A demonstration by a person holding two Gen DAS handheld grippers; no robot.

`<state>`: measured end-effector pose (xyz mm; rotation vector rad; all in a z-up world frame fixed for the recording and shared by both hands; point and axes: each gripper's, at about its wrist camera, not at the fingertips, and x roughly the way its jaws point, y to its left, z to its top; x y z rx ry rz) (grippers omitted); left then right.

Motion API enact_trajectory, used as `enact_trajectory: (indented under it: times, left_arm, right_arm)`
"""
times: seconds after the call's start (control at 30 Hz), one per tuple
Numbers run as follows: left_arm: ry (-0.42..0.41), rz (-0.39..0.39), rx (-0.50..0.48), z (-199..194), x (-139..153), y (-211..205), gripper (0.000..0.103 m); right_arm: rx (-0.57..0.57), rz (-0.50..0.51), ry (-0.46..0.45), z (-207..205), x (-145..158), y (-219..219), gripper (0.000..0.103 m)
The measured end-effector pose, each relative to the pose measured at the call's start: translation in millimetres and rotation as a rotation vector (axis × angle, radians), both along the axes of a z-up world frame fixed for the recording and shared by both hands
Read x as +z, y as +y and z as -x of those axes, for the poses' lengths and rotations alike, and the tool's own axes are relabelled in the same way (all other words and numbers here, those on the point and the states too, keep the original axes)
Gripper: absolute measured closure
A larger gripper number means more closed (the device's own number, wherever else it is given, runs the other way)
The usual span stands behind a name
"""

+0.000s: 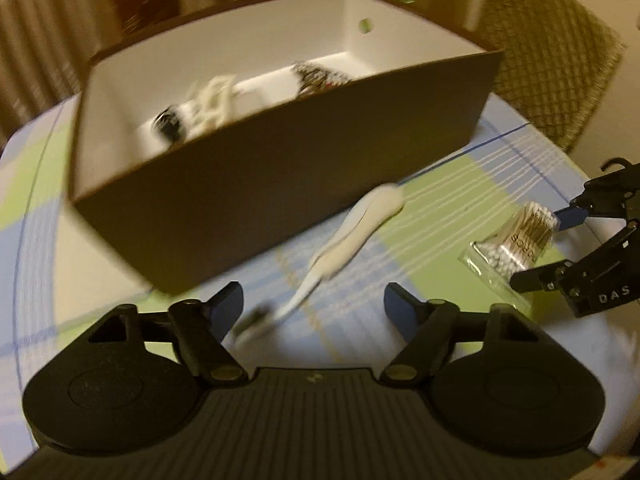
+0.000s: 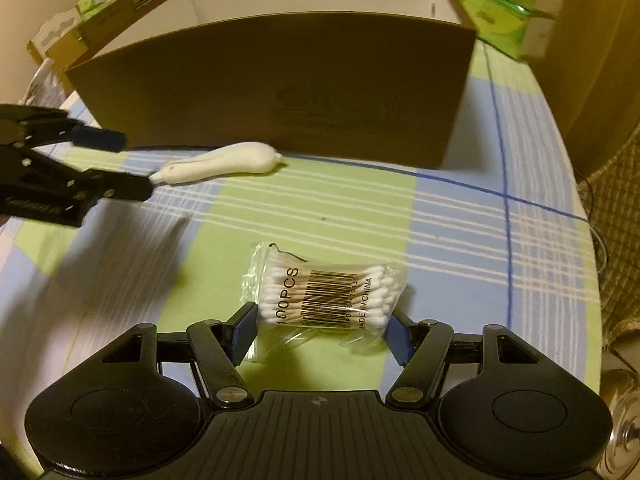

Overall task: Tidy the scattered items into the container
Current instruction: 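Grasp the cotton swab packet with the right tool while the left tool grasps the white toothbrush handle, then lift the toothbrush and swab packet off the table with both tools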

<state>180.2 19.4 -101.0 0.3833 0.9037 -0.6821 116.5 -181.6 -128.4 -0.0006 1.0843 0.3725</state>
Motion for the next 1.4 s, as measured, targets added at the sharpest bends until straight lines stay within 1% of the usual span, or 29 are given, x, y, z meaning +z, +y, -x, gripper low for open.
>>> enact_trajectory:
  times: [0.13, 0.17, 0.23, 0.27, 0.33, 0.37, 0.43, 0.47, 0.57, 0.63, 0.8, 1.03, 1.07, 1.13, 1.2, 1.27, 1.33, 1.37, 1.4]
  left_arm:
    - [-0.014, -0.005, -0.038, -10, -8, -18, 0.040]
    - [-0.016, -0.010, -0.047, -12, -11, -23, 0.042]
    - [-0.016, -0.016, -0.062, -12, -17, -29, 0.053]
    - [-0.011, -0.027, -0.064, -13, -21, -32, 0.054]
    - [-0.003, -0.042, -0.063, -15, -26, -34, 0.060]
    - [0.002, -0.046, -0.062, -15, -28, -34, 0.061]
    - [0.017, -0.048, -0.054, -15, -32, -34, 0.068]
    - [0.024, -0.043, -0.048, -15, -33, -32, 0.069]
    - [0.044, -0.027, -0.032, -16, -34, -26, 0.079]
    - [0.060, -0.016, -0.020, -15, -34, -22, 0.083]
    - [0.084, -0.014, 0.032, -5, -33, -9, 0.085]
    - [0.143, -0.024, 0.175, 18, -29, 8, 0.086]
    - [0.160, -0.027, 0.196, 23, -28, 12, 0.086]
    - [0.213, -0.017, 0.231, 35, -26, 19, 0.086]
    - [0.270, 0.014, 0.263, 45, -25, 29, 0.086]
    - [0.293, 0.029, 0.276, 52, -25, 33, 0.086]
    - [0.288, 0.030, 0.271, 55, -24, 34, 0.085]
    - [0.279, 0.027, 0.258, 54, -22, 31, 0.083]
    - [0.268, 0.023, 0.246, 54, -22, 29, 0.078]
  right_arm:
    - [-0.014, -0.005, -0.002, 3, 3, -5, 0.040]
    - [-0.017, -0.006, -0.001, 4, 3, -7, 0.040]
    - [-0.022, -0.006, 0.000, 4, 3, -9, 0.040]
    - [-0.024, -0.006, 0.001, 4, 3, -10, 0.040]
    - [-0.025, -0.006, 0.002, 4, 2, -10, 0.040]
    - [-0.024, -0.005, 0.002, 3, 1, -10, 0.040]
    - [-0.022, -0.005, 0.002, 3, 1, -9, 0.040]
    - [-0.020, -0.005, 0.001, 3, 1, -8, 0.040]
    - [-0.014, -0.005, 0.000, 1, 0, -7, 0.040]
    - [-0.012, -0.006, 0.000, -1, -1, -7, 0.040]
    - [-0.009, -0.006, 0.000, -1, -3, -6, 0.040]
    - [0.020, 0.012, -0.012, 5, -5, -1, 0.039]
    - [0.035, 0.014, -0.010, 5, -5, 0, 0.037]
    - [0.053, 0.024, -0.017, 7, -5, 2, 0.027]
    - [0.066, 0.031, -0.029, 10, -5, 4, 0.024]
    - [0.071, 0.030, -0.033, 11, -5, 6, 0.023]
    - [0.068, 0.030, -0.036, 11, -5, 6, 0.023]
    - [0.064, 0.033, -0.040, 11, -5, 7, 0.023]
    - [0.060, 0.034, -0.045, 12, -5, 7, 0.023]
